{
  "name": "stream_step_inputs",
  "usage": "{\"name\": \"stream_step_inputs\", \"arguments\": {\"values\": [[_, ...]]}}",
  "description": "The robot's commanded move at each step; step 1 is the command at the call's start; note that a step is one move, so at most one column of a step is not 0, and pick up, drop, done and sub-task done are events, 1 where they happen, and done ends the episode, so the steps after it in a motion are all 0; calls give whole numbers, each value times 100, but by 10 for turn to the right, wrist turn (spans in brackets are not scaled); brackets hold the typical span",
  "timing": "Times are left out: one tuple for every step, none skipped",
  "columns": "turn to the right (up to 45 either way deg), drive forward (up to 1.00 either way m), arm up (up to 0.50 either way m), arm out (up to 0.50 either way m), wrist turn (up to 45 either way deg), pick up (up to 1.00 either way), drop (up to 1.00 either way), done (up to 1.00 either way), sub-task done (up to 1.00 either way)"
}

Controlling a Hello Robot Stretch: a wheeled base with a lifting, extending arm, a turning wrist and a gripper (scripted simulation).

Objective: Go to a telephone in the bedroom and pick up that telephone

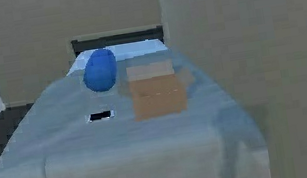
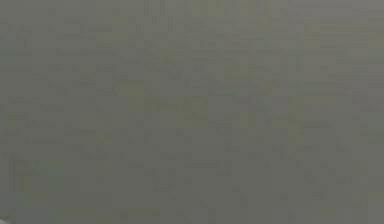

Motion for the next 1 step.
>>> {"name": "stream_step_inputs", "arguments": {"values": [[0, 45, 0, 0, 0, 0, 0, 0, 0]]}}
